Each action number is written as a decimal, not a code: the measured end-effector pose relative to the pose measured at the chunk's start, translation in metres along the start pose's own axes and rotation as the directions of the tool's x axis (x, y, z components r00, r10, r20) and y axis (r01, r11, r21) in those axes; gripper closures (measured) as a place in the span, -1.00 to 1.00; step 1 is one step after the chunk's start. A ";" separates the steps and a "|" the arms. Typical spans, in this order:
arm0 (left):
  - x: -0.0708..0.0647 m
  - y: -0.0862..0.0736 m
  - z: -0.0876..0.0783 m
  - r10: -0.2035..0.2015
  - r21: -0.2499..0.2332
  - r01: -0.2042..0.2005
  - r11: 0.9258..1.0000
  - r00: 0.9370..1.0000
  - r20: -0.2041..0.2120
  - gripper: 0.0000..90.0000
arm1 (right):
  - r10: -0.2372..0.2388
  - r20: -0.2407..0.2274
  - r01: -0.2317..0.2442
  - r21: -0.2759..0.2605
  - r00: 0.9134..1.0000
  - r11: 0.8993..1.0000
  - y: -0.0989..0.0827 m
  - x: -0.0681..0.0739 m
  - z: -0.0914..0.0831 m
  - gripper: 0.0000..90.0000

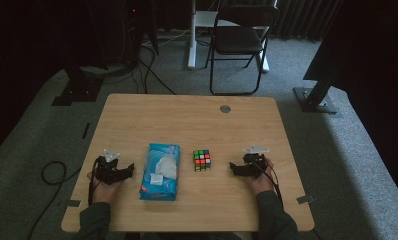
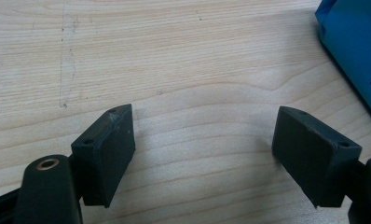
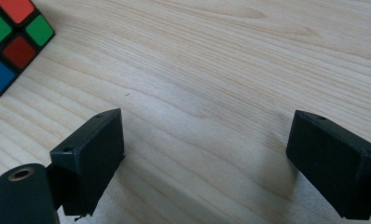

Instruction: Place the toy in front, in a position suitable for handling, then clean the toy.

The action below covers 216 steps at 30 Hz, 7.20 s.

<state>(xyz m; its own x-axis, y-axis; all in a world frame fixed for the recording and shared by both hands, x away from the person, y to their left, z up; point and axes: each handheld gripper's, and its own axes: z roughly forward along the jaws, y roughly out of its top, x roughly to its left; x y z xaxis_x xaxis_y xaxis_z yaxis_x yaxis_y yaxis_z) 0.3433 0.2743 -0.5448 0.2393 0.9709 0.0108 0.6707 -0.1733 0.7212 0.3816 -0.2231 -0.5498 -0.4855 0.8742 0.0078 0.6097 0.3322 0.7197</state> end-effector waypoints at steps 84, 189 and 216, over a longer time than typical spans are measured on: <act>-0.003 -0.001 -0.003 0.022 -0.004 -0.022 1.000 1.000 0.020 -0.30 | -0.221 -0.216 0.208 -0.082 0.951 0.975 0.057 0.086 0.029 -0.16; -0.157 0.035 -0.036 0.362 -0.060 -0.369 0.928 0.927 -0.098 -0.13 | -0.186 -0.190 0.184 -0.026 0.964 0.983 0.024 0.064 0.019 -0.27; -0.069 0.062 -0.028 0.356 -0.112 -0.365 0.924 0.930 -0.091 -0.22 | -0.175 -0.182 0.172 -0.032 0.968 0.985 0.022 0.061 0.019 -0.30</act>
<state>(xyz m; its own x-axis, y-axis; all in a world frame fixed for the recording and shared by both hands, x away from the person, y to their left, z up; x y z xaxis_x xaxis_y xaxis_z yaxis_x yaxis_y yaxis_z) 0.3491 0.2009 -0.4814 0.3980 0.8560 0.3299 0.4539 -0.4962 0.7401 0.3769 -0.1555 -0.5463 -0.6906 0.7232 0.0085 0.4969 0.4659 0.7322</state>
